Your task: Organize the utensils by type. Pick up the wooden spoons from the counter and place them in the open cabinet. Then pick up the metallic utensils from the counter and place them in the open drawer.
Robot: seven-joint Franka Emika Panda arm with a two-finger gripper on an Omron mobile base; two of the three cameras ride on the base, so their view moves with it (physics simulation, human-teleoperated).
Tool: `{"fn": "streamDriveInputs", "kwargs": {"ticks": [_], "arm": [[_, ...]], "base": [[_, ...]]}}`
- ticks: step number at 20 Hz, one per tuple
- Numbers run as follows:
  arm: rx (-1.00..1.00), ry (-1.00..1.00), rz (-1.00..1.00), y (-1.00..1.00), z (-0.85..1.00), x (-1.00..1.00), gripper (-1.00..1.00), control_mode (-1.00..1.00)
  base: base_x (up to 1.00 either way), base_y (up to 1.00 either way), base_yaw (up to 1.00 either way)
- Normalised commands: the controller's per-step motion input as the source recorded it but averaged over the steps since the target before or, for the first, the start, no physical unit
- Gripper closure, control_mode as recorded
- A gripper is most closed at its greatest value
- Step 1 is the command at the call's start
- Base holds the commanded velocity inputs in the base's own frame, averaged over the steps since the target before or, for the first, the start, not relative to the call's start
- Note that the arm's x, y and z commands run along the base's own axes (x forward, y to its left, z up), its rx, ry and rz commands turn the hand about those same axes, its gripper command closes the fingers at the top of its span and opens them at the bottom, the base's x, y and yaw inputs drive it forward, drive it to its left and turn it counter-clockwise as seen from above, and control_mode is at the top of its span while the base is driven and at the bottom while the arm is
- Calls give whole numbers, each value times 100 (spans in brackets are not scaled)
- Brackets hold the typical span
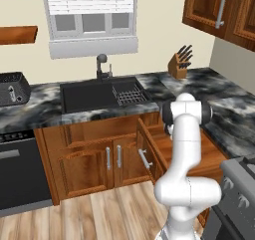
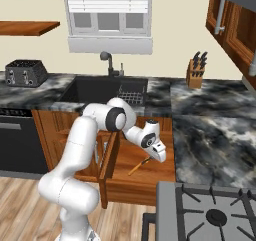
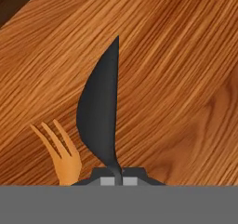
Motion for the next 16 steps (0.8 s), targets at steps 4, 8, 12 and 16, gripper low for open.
{"fn": "streamDriveInputs", "kwargs": {"ticks": [4, 8, 12, 16], "arm": [[0, 0, -8, -1, -31, 6, 100, -100], [0, 0, -9, 0, -18, 11, 100, -100], [0, 0, -9, 0, -17, 11, 100, -100], [0, 0, -6, 0, -22, 12, 100, -100]], "base": [[0, 0, 0], [0, 0, 0], [0, 0, 0], [0, 0, 0]]}}
